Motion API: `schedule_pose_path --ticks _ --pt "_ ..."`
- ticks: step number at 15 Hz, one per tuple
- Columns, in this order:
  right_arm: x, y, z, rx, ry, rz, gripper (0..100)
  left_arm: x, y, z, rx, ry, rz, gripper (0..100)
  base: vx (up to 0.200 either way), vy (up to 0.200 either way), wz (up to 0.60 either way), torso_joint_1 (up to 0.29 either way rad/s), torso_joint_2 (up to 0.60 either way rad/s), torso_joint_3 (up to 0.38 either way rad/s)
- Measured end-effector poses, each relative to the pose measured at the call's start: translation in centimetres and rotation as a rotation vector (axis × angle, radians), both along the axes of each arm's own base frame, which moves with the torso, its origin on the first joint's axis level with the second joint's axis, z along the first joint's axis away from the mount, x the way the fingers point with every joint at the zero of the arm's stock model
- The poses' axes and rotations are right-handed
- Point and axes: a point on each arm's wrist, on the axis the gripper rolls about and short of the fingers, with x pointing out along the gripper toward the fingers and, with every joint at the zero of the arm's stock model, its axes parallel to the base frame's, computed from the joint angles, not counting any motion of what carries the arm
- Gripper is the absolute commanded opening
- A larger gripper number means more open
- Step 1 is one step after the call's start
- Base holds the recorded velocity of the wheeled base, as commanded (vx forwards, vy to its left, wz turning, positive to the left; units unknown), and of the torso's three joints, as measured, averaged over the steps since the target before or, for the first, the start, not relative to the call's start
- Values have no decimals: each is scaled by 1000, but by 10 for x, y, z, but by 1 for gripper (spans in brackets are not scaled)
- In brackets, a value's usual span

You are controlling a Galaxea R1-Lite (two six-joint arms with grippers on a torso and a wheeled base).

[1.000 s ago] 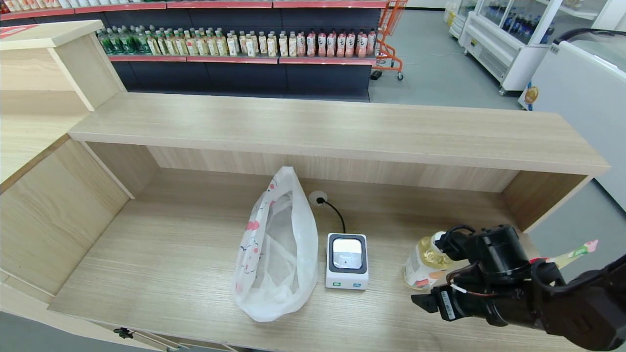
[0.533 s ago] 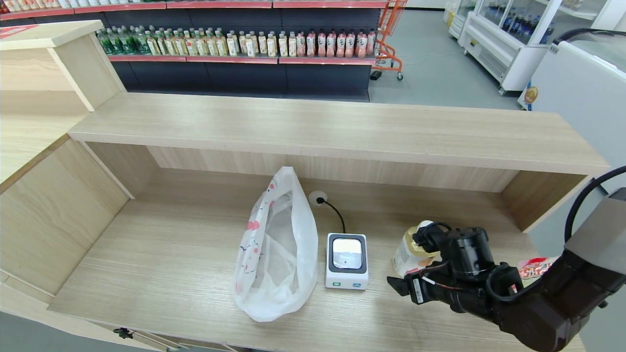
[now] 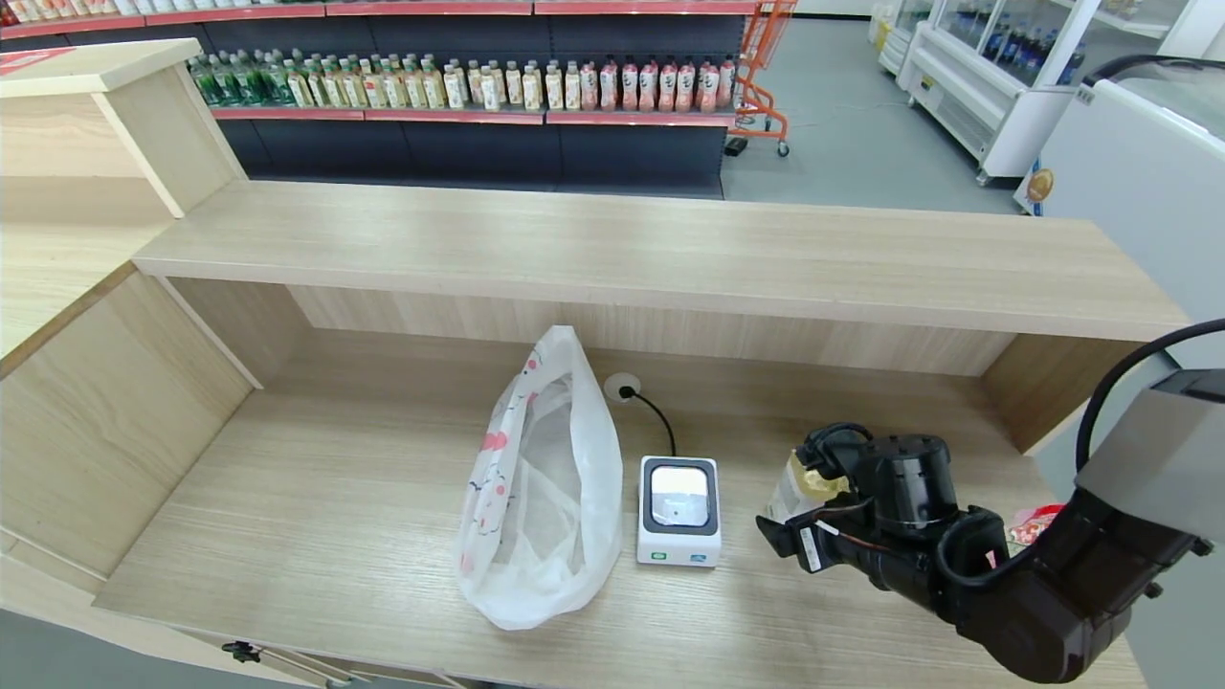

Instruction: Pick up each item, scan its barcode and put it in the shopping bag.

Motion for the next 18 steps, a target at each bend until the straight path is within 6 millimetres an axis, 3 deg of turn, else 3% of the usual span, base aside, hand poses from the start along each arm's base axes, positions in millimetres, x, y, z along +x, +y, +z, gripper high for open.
schedule_pose_path --ticks 9,10,18 --pt "21 10 -13 55 -95 3 100 0 0 0 0 0 0 100 0 0 0 0 0 0" --pt "24 11 -14 58 -98 5 0 0 0 0 0 0 0 100 0 0 0 0 0 0" --pt "34 16 -16 79 -129 44 0 0 0 0 0 0 0 100 0 0 0 0 0 0"
